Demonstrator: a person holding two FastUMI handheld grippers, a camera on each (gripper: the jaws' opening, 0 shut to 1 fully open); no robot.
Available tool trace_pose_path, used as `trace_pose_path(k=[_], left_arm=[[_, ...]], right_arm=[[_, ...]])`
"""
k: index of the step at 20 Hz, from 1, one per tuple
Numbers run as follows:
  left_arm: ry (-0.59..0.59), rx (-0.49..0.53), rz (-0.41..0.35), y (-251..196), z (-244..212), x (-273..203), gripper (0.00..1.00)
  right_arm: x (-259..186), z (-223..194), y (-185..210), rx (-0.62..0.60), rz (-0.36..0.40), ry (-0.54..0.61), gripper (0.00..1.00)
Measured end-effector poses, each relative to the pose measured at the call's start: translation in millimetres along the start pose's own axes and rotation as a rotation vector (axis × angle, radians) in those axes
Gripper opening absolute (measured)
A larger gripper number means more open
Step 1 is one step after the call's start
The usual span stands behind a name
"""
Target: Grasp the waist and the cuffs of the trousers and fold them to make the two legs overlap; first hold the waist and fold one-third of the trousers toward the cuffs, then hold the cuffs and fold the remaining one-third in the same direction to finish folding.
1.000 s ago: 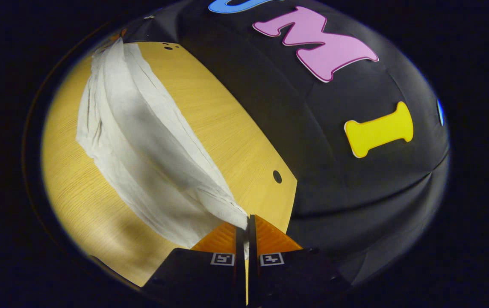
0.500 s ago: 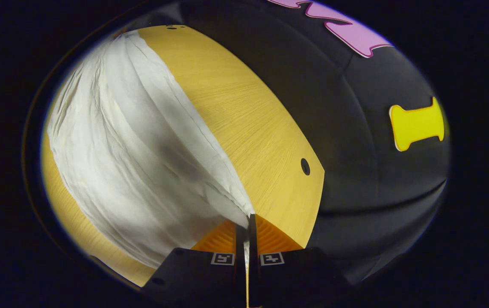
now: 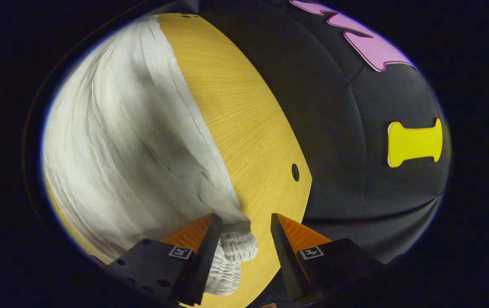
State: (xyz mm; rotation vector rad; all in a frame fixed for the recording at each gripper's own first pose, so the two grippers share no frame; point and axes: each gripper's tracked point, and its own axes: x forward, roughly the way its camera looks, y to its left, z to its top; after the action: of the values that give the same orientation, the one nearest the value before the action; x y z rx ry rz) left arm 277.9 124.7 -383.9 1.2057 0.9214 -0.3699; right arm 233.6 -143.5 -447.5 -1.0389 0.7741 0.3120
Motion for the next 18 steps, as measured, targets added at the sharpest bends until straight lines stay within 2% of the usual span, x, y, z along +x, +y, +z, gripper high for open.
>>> trace_pose_path(k=[1, 2, 3, 7, 10, 13, 15, 16, 18], left_arm=[[0.006, 0.023, -0.002, 0, 0, -3, 1.00], [0.000, 0.055, 0.010, 4, -2, -5, 0.99], [-0.011, 0.087, 0.030, 7, -2, -5, 0.98], [-0.006, 0.176, 0.056, 9, -28, -14, 0.99], [0.056, 0.164, 0.073, 12, -64, -21, 0.99], [0.094, 0.087, 0.076, 15, -102, -24, 0.98], [0.128, 0.040, 0.078, 12, -130, -32, 0.98], [0.143, 0.013, 0.080, 10, -144, -37, 0.98], [0.153, -0.066, 0.080, 3, -163, -48, 0.98]], right_arm=[[-2, 0, -7, -0.003, -0.009, -0.007, 0.78], [-4, -2, -10, -0.003, -0.011, -0.013, 0.88], [-8, -4, -11, -0.004, -0.008, -0.019, 0.90], [-31, -29, -20, -0.082, -0.035, -0.013, 0.94], [-45, -69, -37, -0.102, -0.075, 0.059, 0.93], [-72, -101, -46, 0.080, -0.114, 0.120, 0.93], [-90, -107, -42, 0.270, -0.131, 0.129, 0.96], [-99, -107, -36, 0.366, -0.128, 0.126, 0.94], [-114, -96, -17, 0.570, -0.094, 0.104, 0.94]])
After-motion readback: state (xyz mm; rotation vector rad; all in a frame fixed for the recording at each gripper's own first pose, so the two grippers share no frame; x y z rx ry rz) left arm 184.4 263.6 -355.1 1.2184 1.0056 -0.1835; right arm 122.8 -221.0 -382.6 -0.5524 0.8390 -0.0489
